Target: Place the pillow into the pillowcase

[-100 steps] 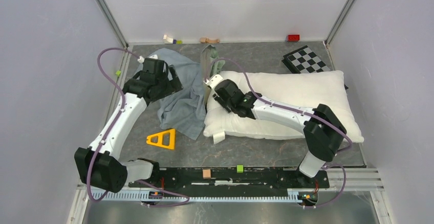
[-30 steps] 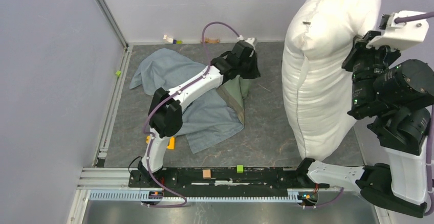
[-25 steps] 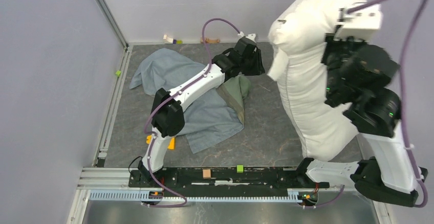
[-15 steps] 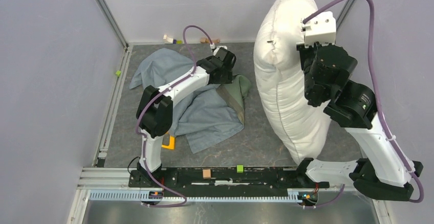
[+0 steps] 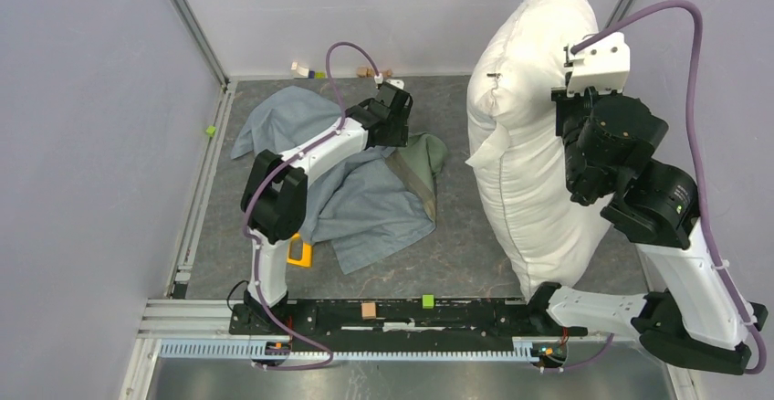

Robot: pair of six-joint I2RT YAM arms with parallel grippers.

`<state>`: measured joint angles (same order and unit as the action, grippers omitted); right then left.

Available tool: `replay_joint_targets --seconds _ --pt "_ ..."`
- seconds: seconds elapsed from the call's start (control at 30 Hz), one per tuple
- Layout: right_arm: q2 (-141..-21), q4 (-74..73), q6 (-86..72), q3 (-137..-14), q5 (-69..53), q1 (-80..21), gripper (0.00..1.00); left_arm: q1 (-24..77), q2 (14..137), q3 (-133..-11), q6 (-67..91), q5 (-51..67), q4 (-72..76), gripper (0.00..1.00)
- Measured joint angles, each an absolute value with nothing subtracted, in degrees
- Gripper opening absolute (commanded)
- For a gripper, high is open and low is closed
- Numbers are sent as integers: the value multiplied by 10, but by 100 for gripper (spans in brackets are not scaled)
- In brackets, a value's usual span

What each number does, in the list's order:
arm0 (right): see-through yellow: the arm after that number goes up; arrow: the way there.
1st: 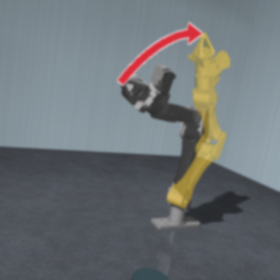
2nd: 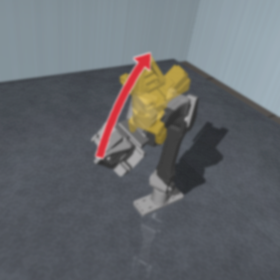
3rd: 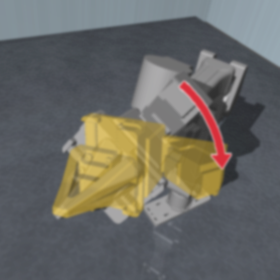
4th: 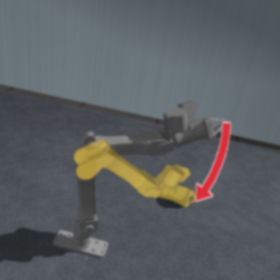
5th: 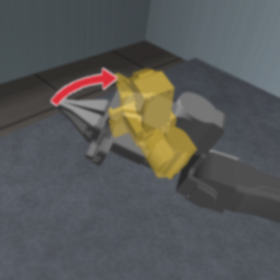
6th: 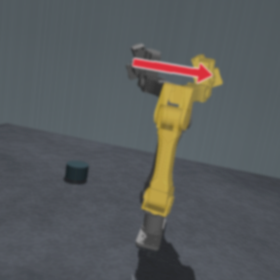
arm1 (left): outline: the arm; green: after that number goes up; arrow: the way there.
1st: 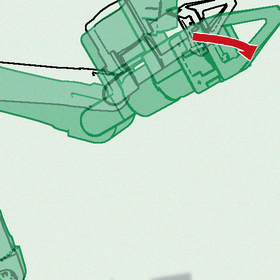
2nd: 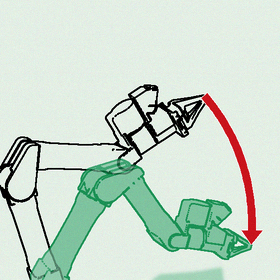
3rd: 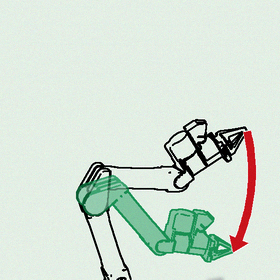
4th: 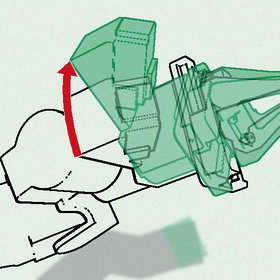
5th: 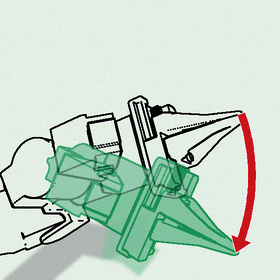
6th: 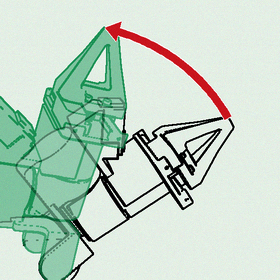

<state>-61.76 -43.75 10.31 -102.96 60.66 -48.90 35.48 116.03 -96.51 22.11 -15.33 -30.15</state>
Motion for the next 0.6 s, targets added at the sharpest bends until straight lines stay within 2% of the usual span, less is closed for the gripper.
replay_joint_targets --seconds 0.1,0.17,0.2,0.27,0.33,0.6 --pt "-622 -449 105 -1036 609 -489 0 353 1175 -965 217 -142 -291 59" --pt "-625 -451 110 -1043 616 -489 0 351 1186 -963 217 -133 -283 54" --pt "-626 -452 114 -1047 620 -489 0 350 1190 -960 217 -130 -281 47" --pt "-626 -449 125 -1056 631 -489 0 348 1195 -952 217 -124 -281 22" --pt "-621 -439 142 -1060 647 -489 0 347 1195 -945 212 -112 -281 4" --pt "-544 -286 276 -989 771 -490 0 374 1162 -907 221 -7 -243 3"
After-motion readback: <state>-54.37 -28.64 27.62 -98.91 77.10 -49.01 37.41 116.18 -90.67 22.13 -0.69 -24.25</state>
